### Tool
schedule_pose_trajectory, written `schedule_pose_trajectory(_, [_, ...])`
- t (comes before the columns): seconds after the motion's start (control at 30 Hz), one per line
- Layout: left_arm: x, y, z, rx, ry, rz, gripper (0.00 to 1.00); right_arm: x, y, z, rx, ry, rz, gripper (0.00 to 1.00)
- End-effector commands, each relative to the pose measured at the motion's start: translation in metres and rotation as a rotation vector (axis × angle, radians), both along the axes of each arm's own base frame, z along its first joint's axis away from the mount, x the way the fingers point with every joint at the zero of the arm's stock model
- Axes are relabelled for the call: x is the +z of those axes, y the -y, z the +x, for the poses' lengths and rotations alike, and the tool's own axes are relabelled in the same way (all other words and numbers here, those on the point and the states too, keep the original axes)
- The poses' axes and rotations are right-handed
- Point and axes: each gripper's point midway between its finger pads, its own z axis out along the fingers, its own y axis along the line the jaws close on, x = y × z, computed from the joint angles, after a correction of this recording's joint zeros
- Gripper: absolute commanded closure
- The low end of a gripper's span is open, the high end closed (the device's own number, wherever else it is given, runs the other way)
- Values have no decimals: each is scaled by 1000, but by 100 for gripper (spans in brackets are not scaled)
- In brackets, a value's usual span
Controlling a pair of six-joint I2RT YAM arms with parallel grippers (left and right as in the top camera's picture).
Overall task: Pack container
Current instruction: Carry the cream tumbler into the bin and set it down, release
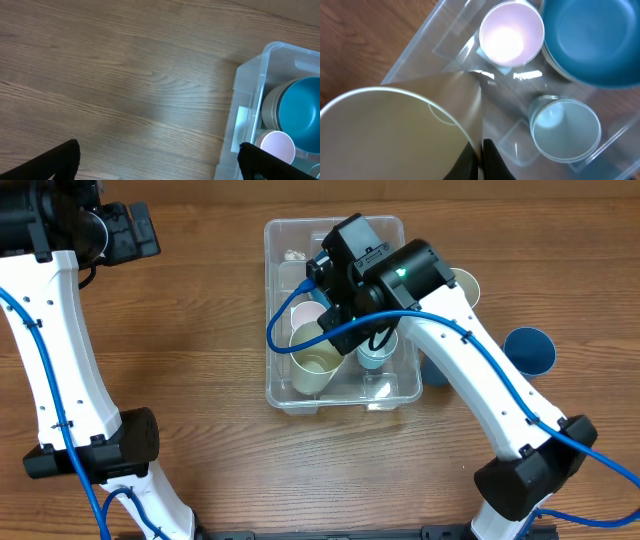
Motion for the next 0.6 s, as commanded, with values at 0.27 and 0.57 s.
schedule_pose_trajectory(0.27, [11, -1, -8, 0, 24, 11, 0, -33, -13, 7, 14, 15, 35, 96])
schedule_pose_trajectory(0.57, [11, -1, -8, 0, 24, 11, 0, -23, -12, 12, 7, 48, 31, 61])
